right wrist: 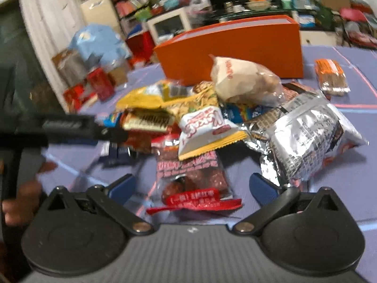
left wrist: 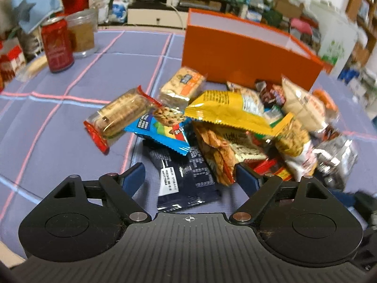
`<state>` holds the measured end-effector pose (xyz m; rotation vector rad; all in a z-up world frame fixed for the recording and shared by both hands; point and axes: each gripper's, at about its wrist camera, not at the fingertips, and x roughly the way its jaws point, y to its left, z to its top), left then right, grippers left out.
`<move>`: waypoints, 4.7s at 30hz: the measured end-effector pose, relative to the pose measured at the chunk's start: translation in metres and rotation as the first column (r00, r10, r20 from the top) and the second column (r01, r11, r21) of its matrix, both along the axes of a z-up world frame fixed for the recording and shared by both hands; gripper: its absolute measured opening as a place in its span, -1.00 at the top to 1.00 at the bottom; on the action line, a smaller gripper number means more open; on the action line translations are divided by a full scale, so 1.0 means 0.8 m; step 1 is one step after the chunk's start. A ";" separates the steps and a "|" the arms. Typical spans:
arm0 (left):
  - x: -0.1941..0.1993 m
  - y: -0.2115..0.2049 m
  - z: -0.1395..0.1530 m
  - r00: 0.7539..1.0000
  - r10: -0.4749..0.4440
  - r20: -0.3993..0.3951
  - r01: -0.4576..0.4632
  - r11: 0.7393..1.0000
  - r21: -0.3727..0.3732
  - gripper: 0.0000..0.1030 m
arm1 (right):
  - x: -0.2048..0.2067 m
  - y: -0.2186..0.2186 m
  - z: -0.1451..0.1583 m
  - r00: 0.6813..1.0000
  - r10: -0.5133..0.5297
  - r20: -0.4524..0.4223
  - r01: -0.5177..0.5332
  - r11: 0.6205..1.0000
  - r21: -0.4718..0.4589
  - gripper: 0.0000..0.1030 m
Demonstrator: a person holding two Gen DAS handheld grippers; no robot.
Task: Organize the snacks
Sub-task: 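Grasp the dark navy packet with the left gripper while the right grasps the red sausage bag, then carry both packets into the orange box and open both grippers, then lower the right gripper onto the silver foil bag and grasp it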
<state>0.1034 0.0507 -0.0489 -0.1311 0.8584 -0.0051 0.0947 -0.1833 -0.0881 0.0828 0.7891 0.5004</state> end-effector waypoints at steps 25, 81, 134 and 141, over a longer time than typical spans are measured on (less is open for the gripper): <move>-0.085 0.007 -0.025 0.995 -0.034 -0.097 0.044 0.993 0.108 -0.01 | -0.053 -0.005 0.012 0.999 -0.017 0.029 0.020 0.994 -0.106 -0.38; 0.287 -0.013 0.085 0.977 -0.084 0.195 0.078 0.996 0.036 0.96 | 0.321 -0.032 0.098 0.952 -0.098 0.290 0.115 0.992 -0.042 -0.13; 0.056 -0.028 0.000 0.992 -0.076 0.096 0.045 0.955 0.292 0.38 | 0.085 -0.184 0.004 0.953 -0.304 0.004 0.303 0.950 -0.081 -0.80; -0.021 -0.018 0.040 0.982 -0.023 0.186 0.004 0.995 0.102 0.14 | 0.075 -0.198 0.027 0.936 -0.344 0.070 0.345 0.939 0.002 -0.80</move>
